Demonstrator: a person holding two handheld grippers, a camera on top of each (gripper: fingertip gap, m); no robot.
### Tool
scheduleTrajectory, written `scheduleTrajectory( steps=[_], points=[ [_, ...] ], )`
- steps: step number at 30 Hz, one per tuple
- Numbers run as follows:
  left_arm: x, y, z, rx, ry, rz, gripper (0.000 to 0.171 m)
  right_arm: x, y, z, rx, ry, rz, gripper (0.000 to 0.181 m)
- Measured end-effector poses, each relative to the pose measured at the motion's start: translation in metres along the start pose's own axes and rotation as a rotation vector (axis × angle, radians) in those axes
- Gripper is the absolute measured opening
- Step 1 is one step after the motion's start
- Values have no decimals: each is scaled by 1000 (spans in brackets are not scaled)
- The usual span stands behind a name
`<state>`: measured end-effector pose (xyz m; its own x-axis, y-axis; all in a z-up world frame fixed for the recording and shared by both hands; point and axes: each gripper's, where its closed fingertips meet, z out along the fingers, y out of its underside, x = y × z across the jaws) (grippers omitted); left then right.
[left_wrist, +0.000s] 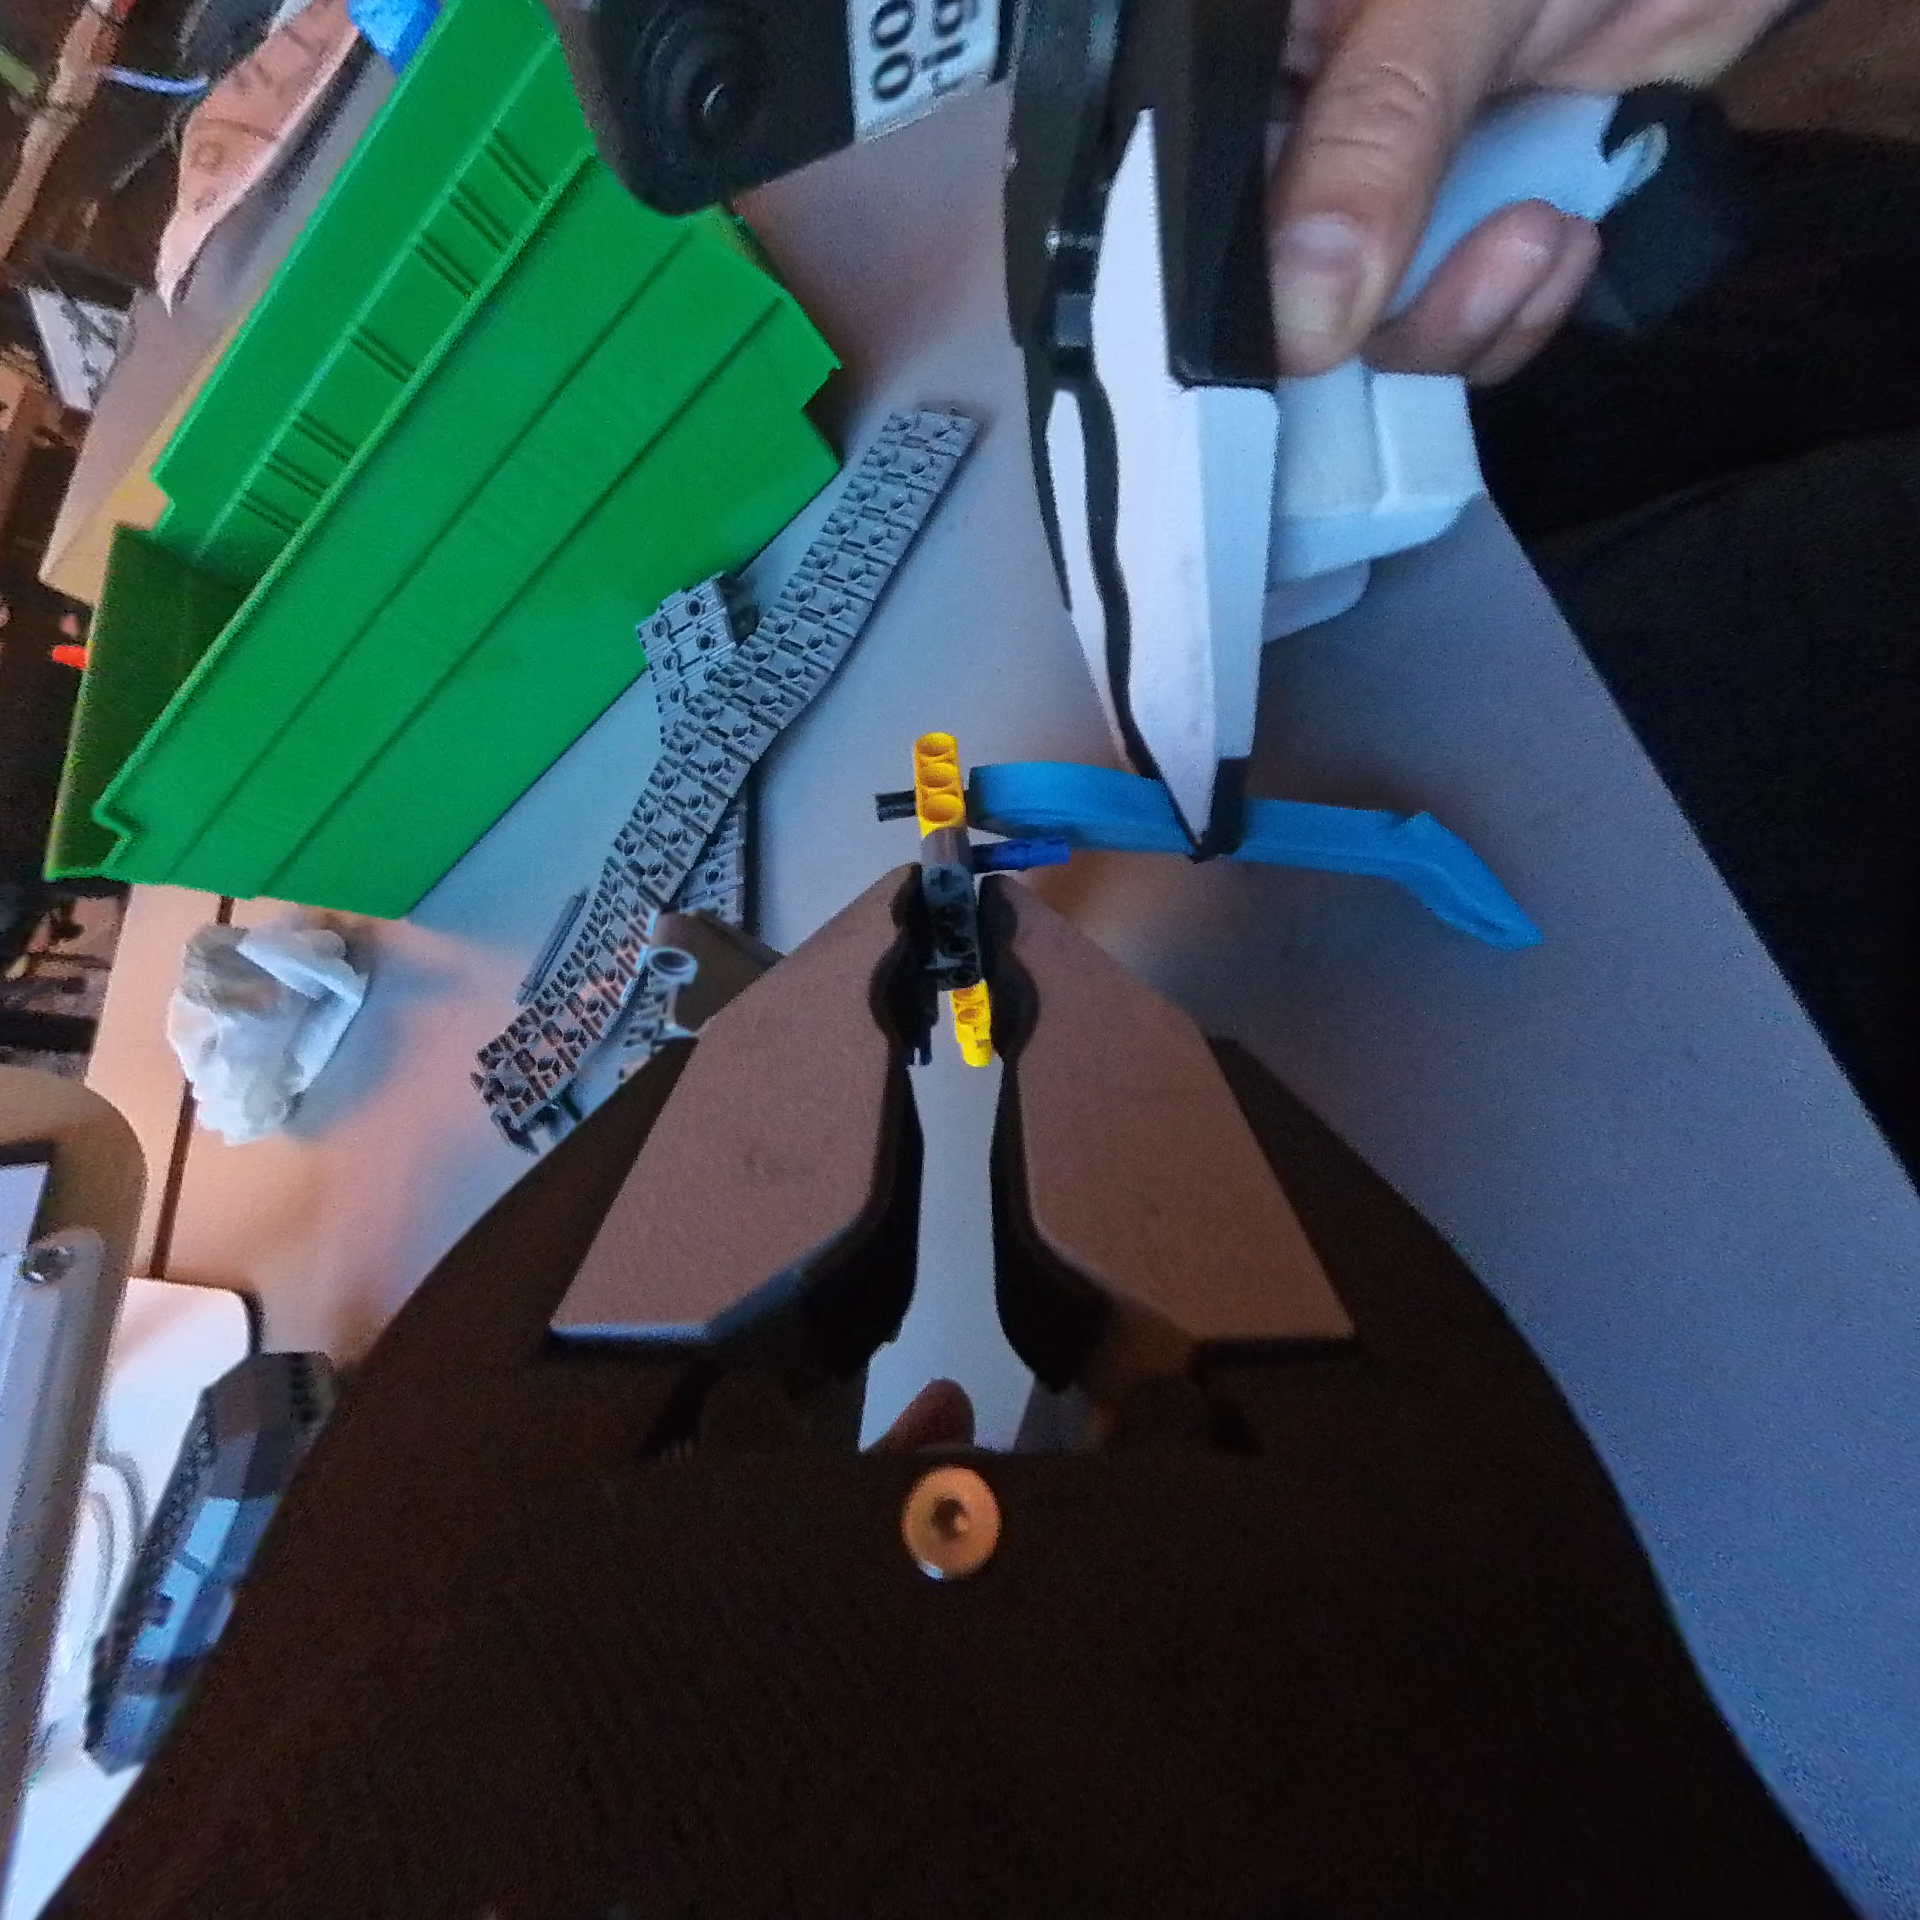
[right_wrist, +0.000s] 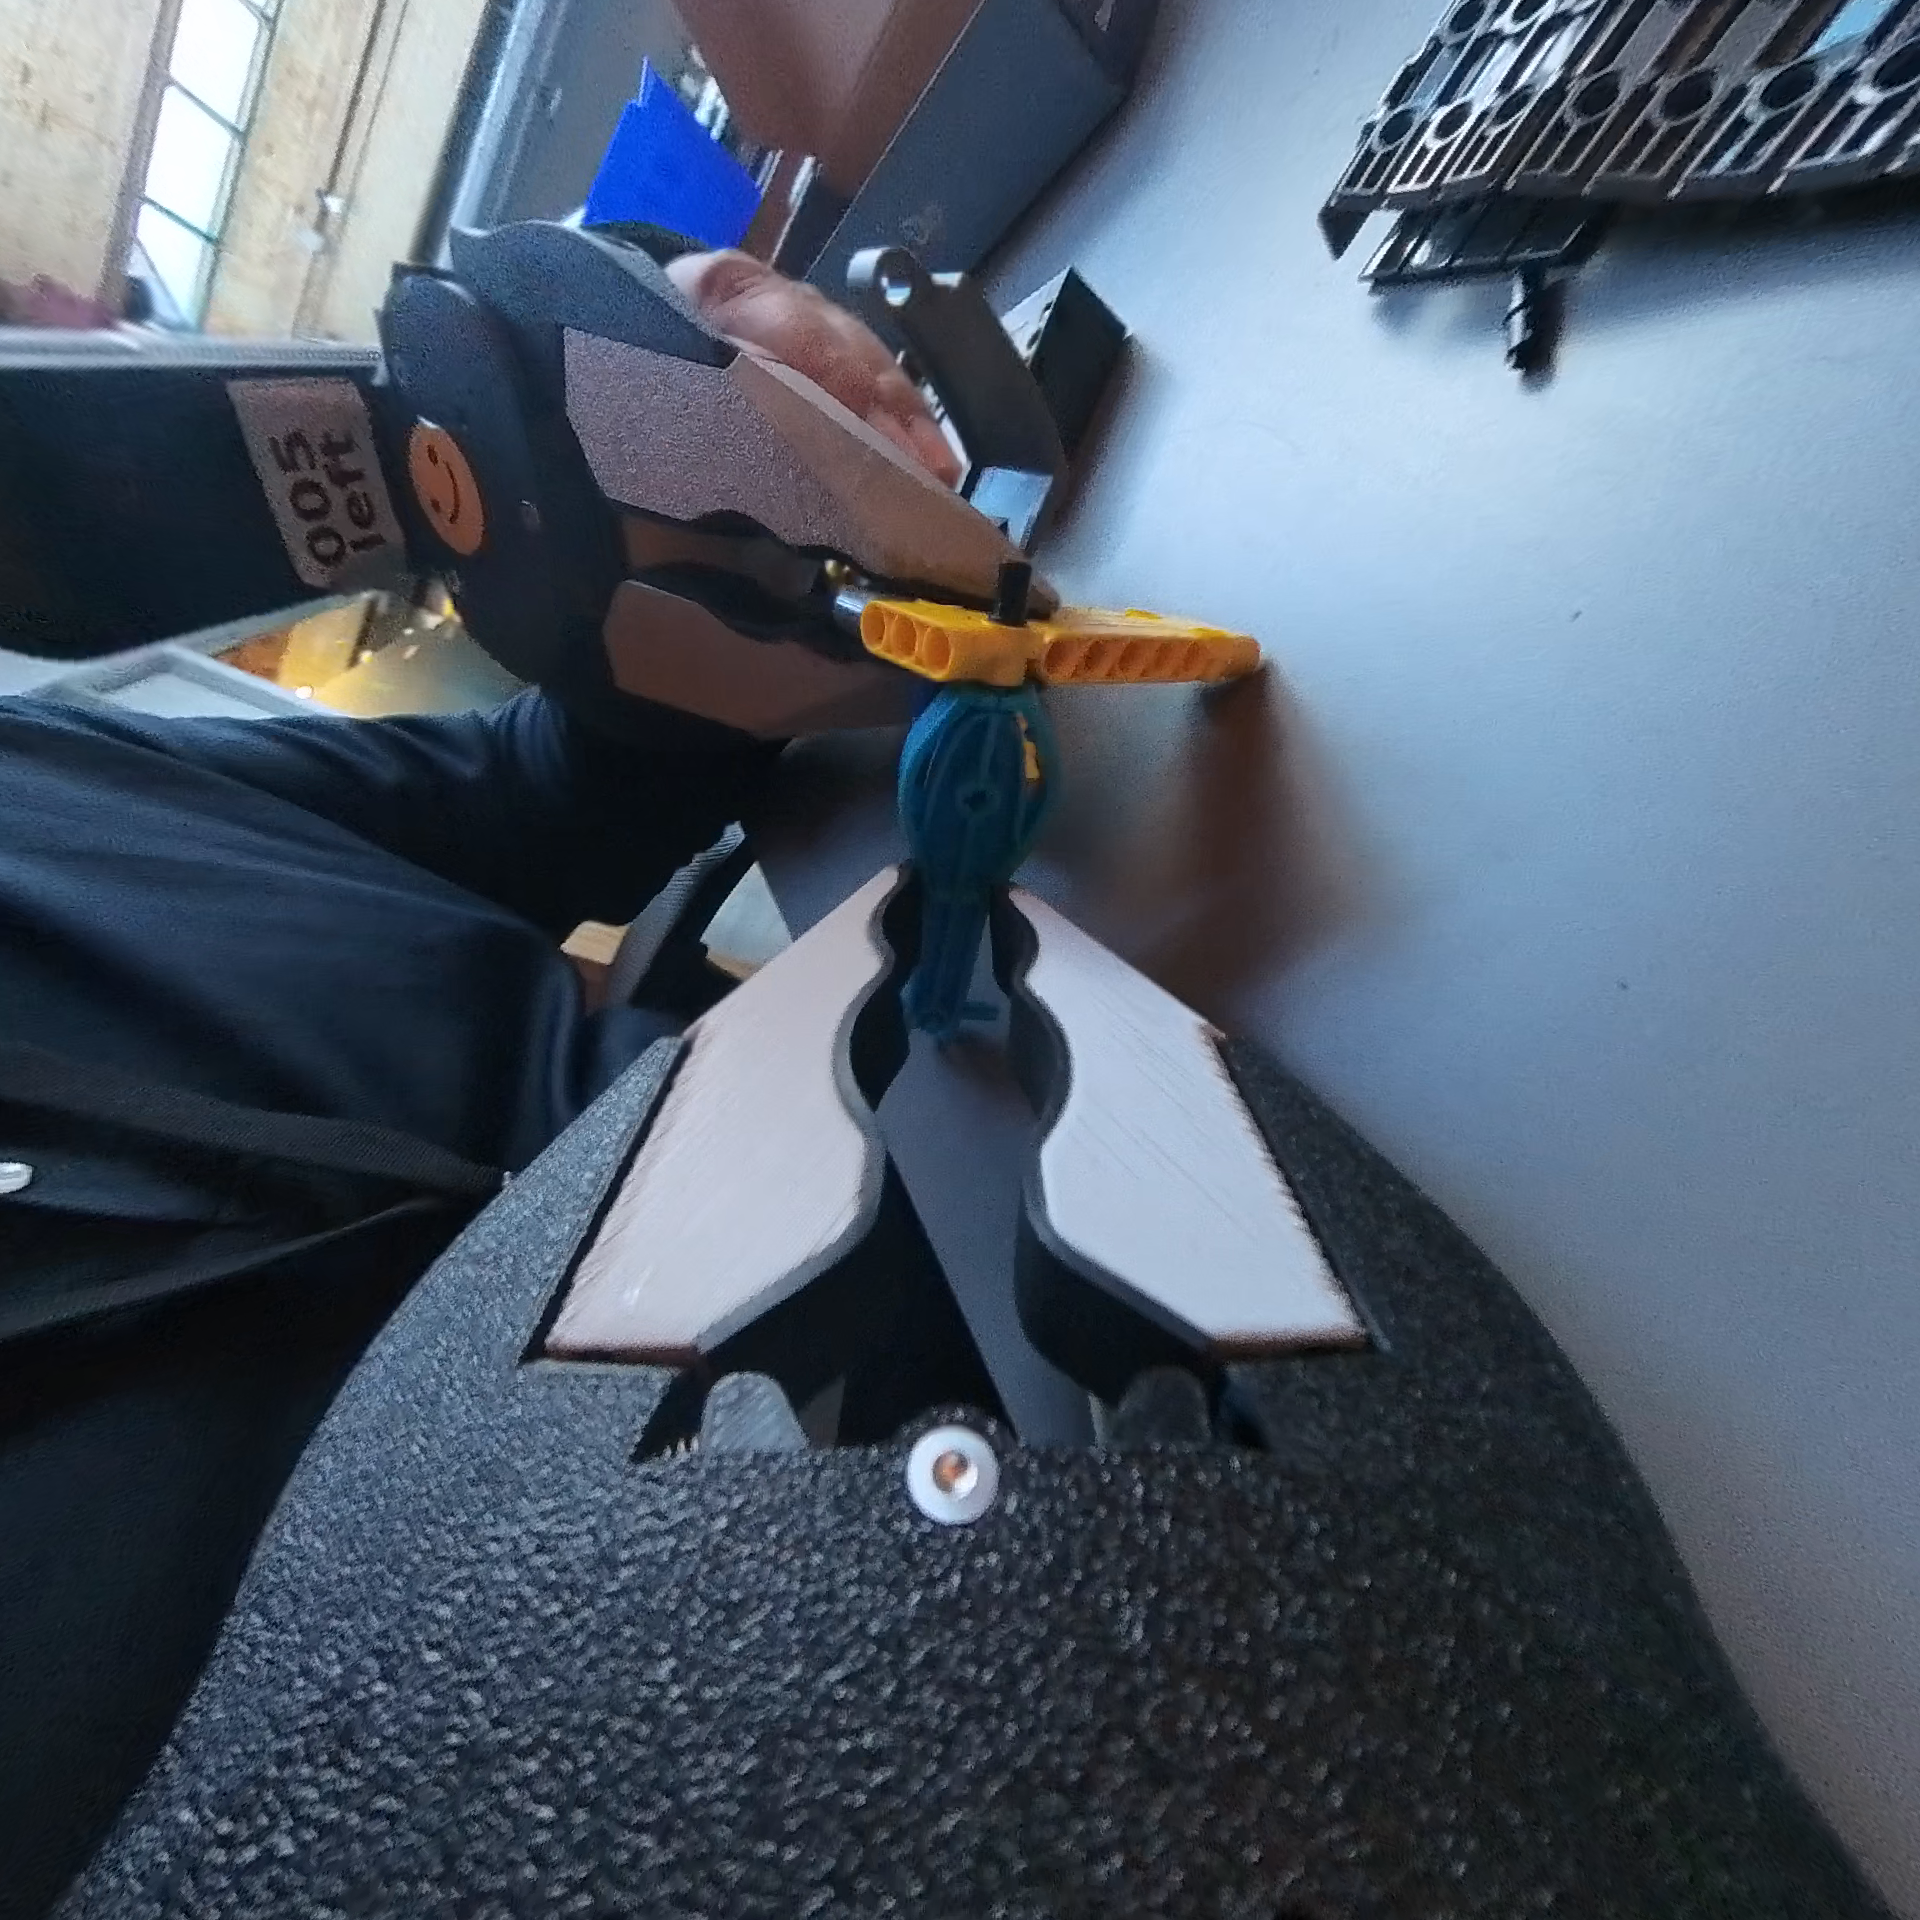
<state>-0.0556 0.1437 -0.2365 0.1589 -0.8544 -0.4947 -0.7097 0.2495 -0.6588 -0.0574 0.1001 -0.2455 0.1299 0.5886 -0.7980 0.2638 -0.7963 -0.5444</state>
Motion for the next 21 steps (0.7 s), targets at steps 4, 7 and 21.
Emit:
scheduleTrajectory(
  steps=[4, 7, 21],
  points=[
    [1, 0, -1, 19, 9, 35, 7, -5, 0, -1, -19, -70, 50, 8],
    [-1, 2, -4, 46, 29, -7, 7, -7, -3, -4, -6, -110, 78, 8],
    [8, 3, -12, 54, 46, 82, 8, -11, 3, -2, -32, -114, 24, 7]
  ],
)
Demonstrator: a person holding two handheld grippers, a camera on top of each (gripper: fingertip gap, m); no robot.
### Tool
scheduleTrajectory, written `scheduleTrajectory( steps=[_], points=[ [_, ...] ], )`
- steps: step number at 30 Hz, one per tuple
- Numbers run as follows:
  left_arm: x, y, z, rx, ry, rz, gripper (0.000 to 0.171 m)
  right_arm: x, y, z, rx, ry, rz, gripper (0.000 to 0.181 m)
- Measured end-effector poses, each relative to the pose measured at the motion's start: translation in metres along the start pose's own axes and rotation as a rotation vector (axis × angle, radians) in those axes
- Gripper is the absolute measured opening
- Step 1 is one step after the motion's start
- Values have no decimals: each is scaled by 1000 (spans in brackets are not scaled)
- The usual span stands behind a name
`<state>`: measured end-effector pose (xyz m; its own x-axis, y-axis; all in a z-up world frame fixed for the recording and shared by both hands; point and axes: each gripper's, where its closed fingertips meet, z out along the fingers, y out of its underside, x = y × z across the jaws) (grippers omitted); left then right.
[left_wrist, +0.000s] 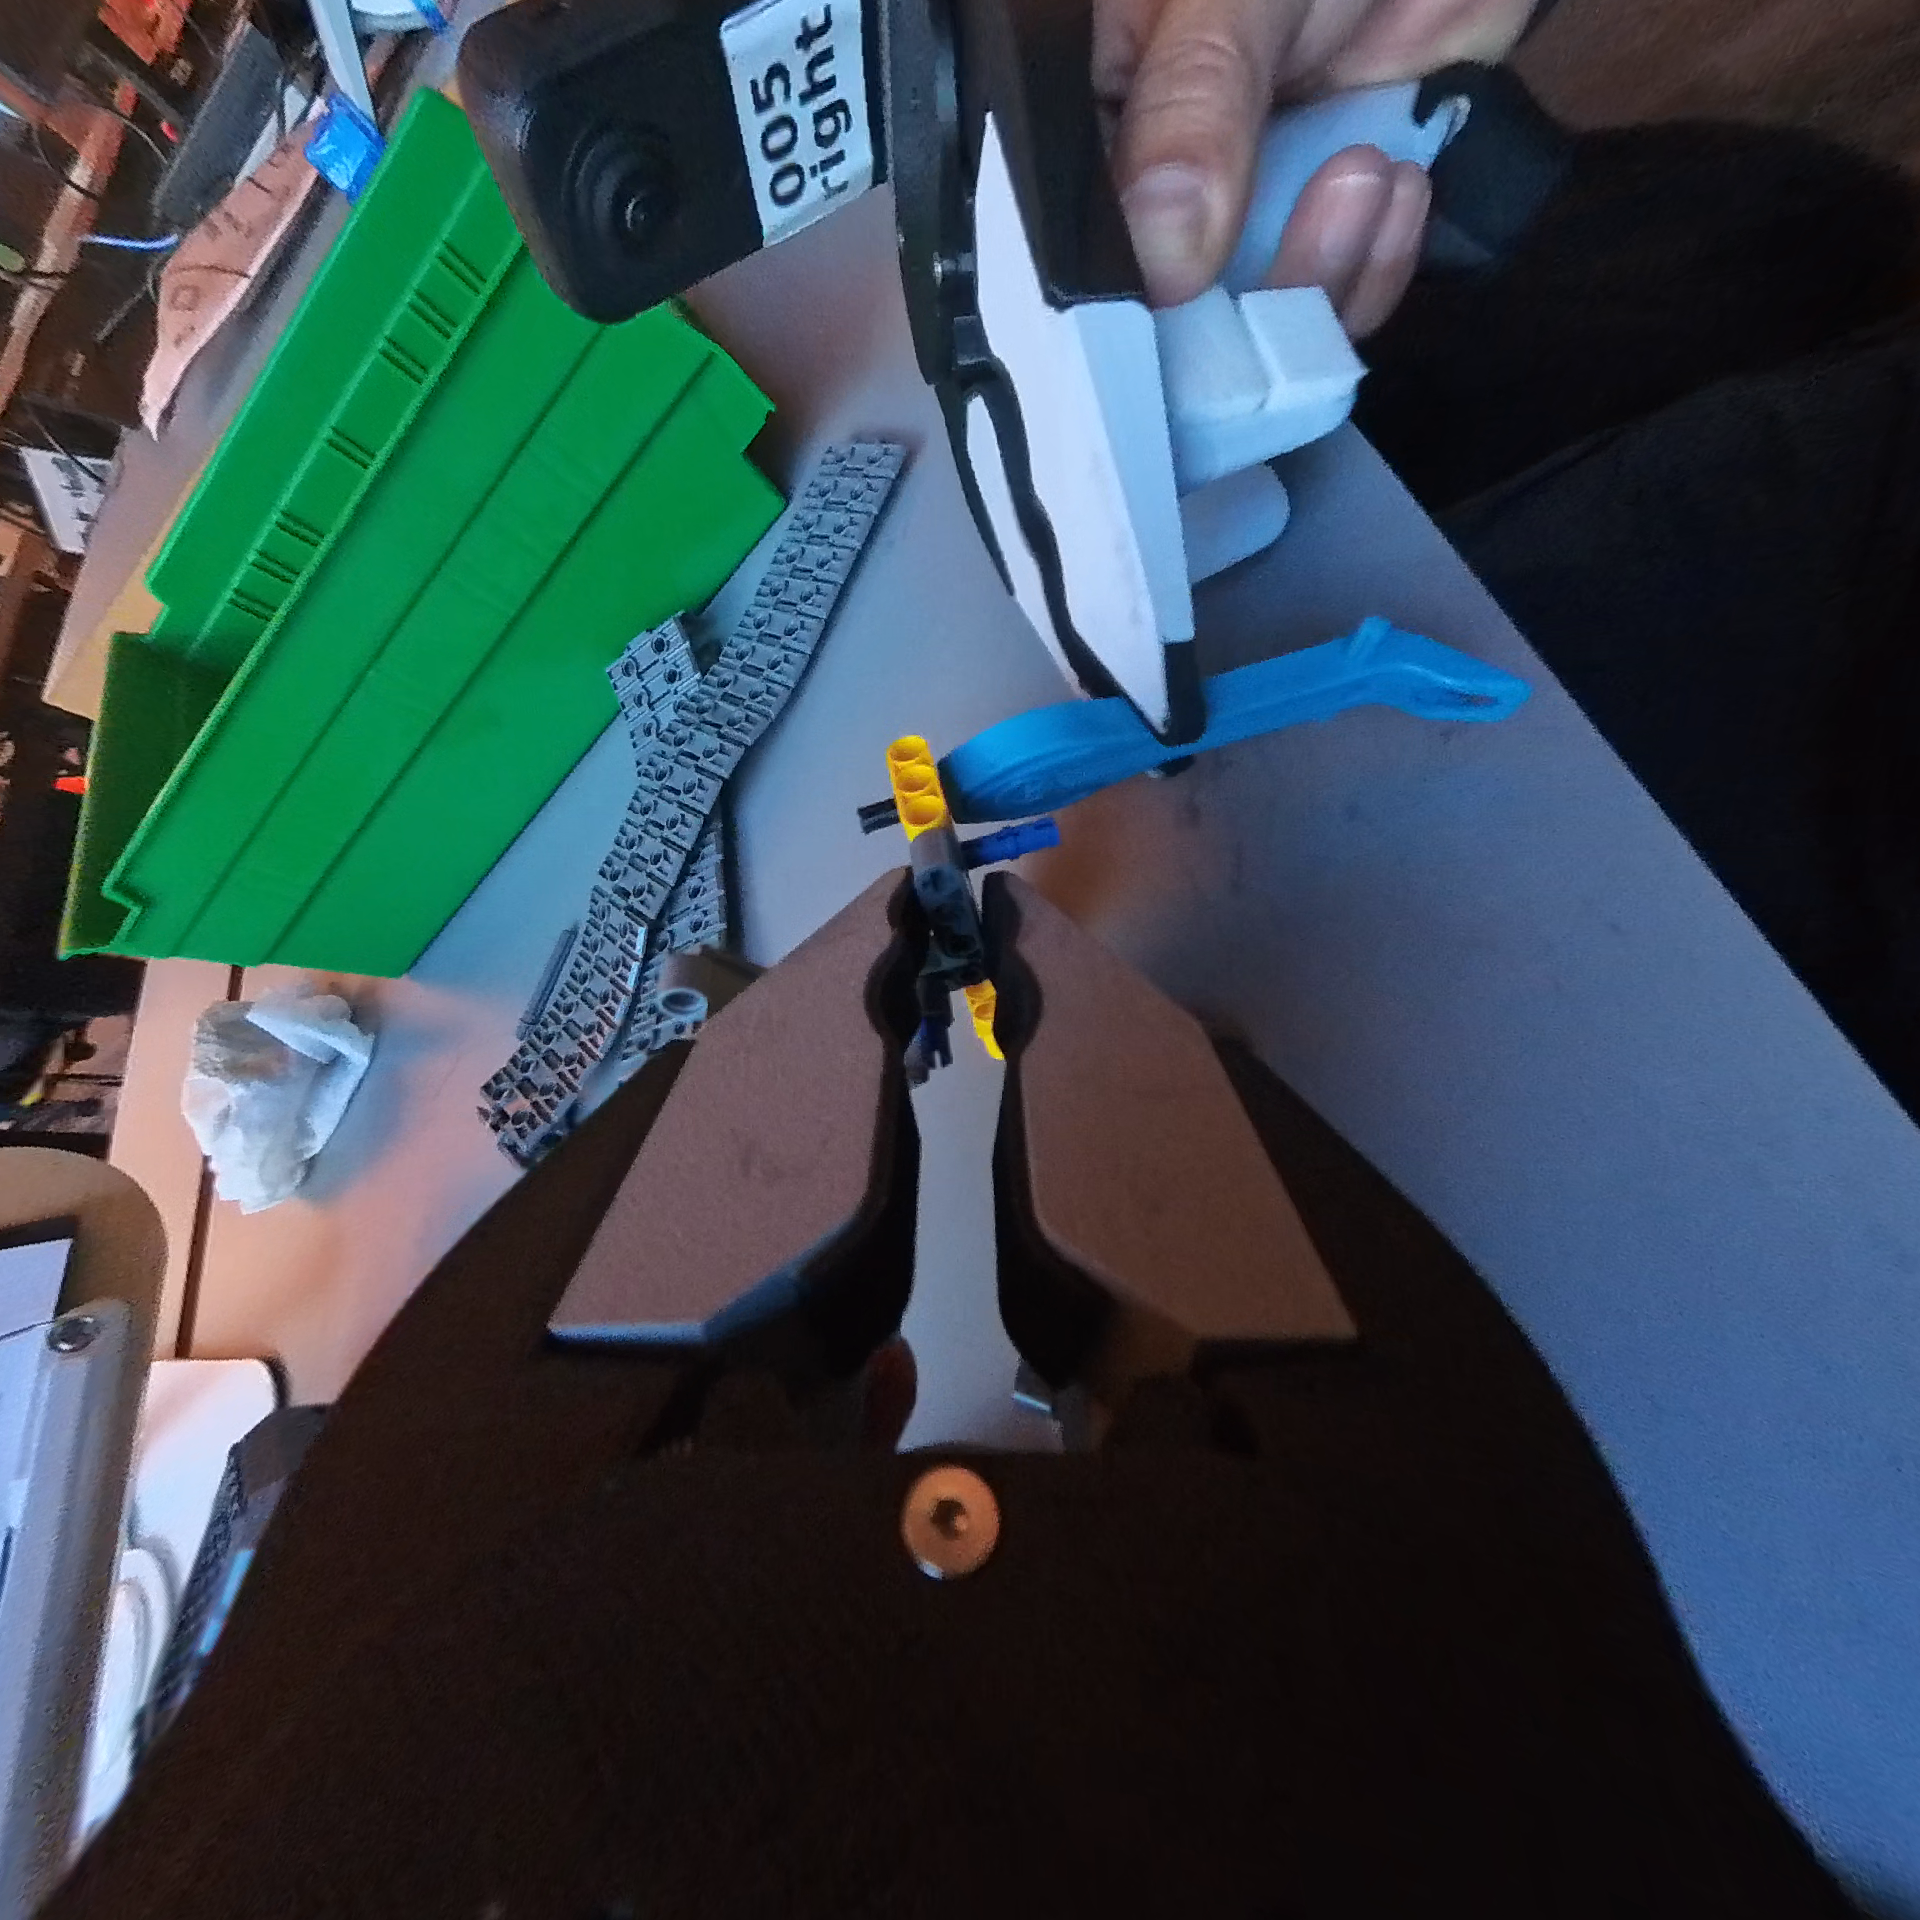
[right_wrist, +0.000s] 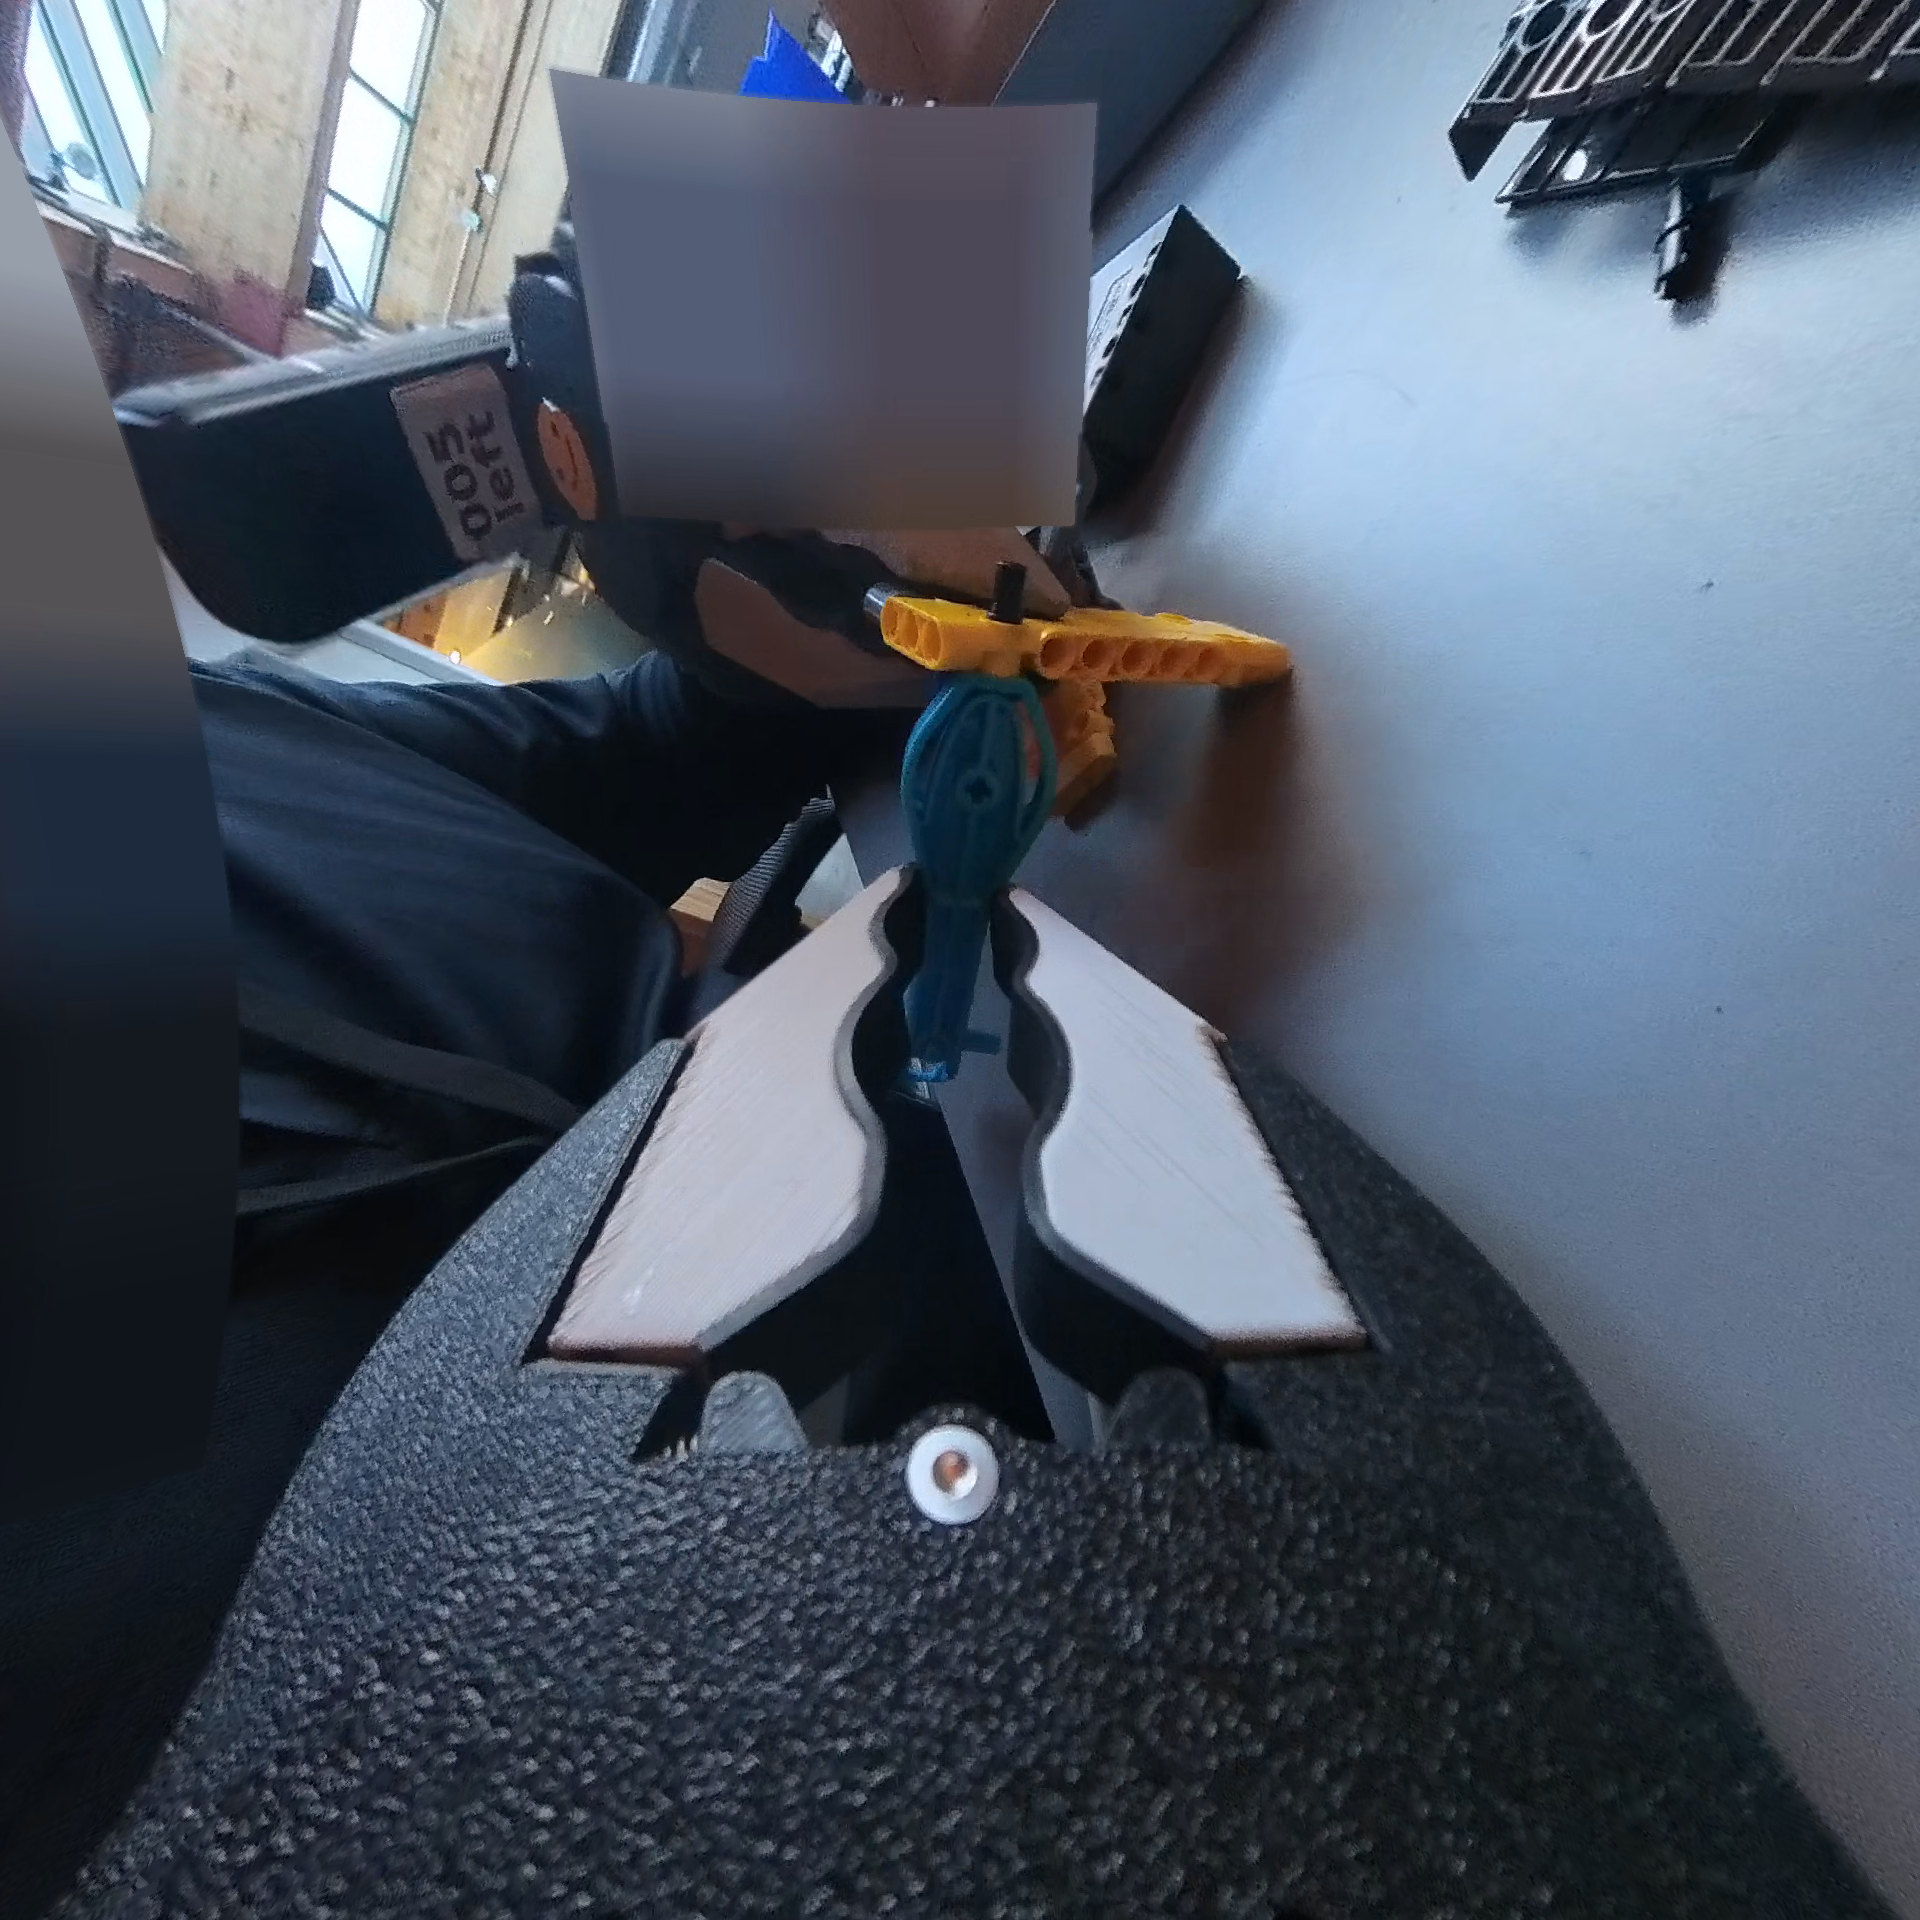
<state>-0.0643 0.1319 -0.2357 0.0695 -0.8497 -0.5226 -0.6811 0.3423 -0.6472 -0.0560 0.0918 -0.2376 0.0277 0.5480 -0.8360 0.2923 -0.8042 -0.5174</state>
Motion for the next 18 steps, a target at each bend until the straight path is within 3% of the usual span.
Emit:
scheduleTrajectory(
  steps=[5, 18],
  points=[
    [4, -2, 1, -33, -26, 68, 8, 3, 6, 4, -33, 66, -75, 7],
    [10, -1, -4, -43, 29, 93, 8, 0, 11, 5, -76, 27, -66, 6]
  ],
)
